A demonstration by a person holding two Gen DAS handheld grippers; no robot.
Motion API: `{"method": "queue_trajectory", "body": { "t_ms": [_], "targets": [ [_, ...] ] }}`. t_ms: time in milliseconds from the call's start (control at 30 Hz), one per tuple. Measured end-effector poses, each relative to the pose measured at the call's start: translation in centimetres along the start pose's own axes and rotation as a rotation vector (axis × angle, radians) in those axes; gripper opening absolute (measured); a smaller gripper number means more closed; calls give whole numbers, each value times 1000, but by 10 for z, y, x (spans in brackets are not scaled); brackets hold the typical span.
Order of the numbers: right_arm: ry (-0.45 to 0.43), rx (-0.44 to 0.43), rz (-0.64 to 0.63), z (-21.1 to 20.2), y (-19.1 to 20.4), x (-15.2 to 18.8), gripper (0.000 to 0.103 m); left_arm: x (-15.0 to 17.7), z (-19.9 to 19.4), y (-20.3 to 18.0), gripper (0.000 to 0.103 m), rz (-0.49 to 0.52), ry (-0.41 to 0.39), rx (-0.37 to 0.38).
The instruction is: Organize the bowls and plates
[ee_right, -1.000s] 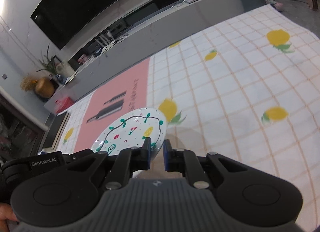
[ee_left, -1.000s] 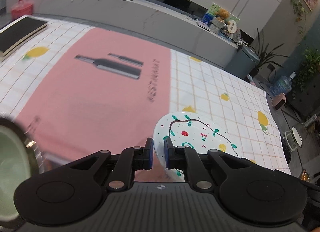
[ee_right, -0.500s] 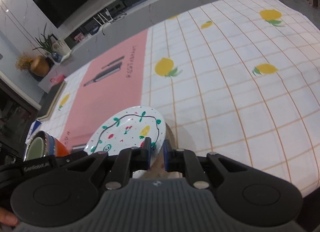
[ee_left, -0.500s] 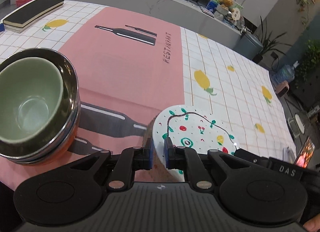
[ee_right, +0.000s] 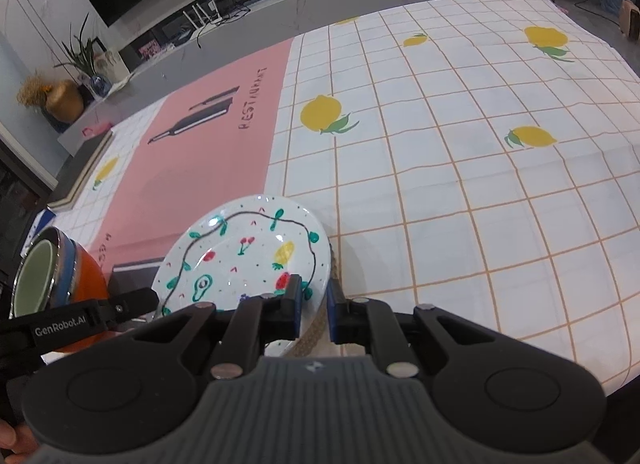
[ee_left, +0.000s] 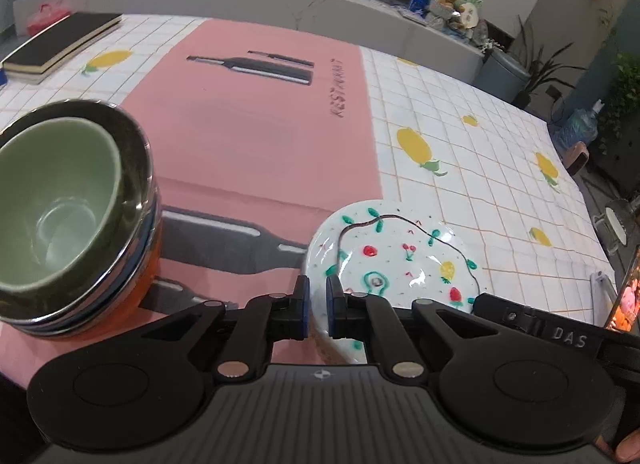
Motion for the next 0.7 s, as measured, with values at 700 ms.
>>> {"method": "queue_trajectory", "body": {
  "t_ms": [700],
  "targets": [
    [22,6,68,3,-10,2,21,-8,-7,9,19,17,-69,-110]
  ]
}}
Point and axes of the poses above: each gripper's, at about its wrist camera, not at the fingertips, and z roughly the way its jaws point, y to its left, x to its underside, the point moved 1 cm from there along z, roughly the way its jaws point, and after that the axes turned 14 degrees about x, right-handed, at the moved point
